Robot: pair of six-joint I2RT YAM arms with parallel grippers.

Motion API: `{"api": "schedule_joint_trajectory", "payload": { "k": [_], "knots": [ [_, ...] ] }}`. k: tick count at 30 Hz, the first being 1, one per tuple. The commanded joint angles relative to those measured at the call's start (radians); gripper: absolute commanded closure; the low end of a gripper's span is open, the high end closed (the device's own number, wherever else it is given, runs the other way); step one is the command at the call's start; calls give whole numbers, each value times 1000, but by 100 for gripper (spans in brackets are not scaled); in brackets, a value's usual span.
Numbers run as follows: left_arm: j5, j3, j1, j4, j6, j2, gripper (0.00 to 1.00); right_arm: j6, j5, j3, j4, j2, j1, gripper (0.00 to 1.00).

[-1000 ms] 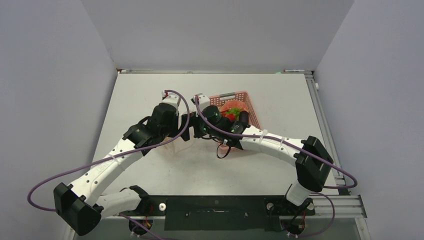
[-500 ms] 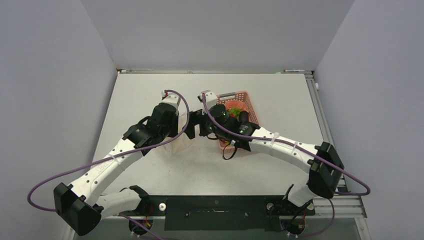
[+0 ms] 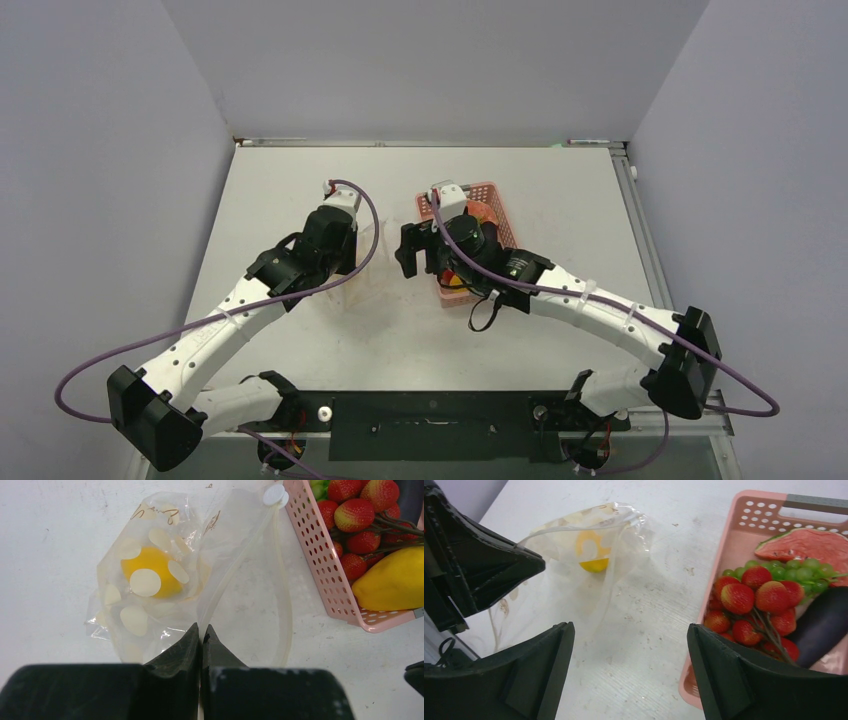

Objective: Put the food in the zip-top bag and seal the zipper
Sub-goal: Place the fake fruit in the zipper food storage bag, then pick up the fake vegetable from the bin.

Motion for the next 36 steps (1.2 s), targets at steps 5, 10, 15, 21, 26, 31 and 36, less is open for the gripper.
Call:
{"api": "schedule_joint_trajectory", "payload": {
  "k": [5, 10, 15, 21, 26, 31, 36],
  "knots": [
    [-3, 6, 5, 43, 0, -3, 100, -25, 199, -29, -164, -100, -12, 15],
    [-1, 7, 7, 40, 2, 3, 100, 5, 261, -70, -231, -138, -17, 14],
    [1, 9, 6, 40, 2, 7, 100, 70, 308, -98, -304, -146, -29, 9],
    [5, 8, 6, 39, 4, 8, 100, 154, 302, -158, -307, -140, -68, 2],
    [11, 10, 5, 36, 3, 13, 100, 218, 274, -194, -279, -114, -108, 5],
    [10, 9, 6, 36, 3, 10, 100, 261, 246, -221, -241, -83, -146, 7],
    [13, 9, 6, 35, 5, 13, 100, 289, 202, -241, -198, -43, -177, 9]
  ]
}}
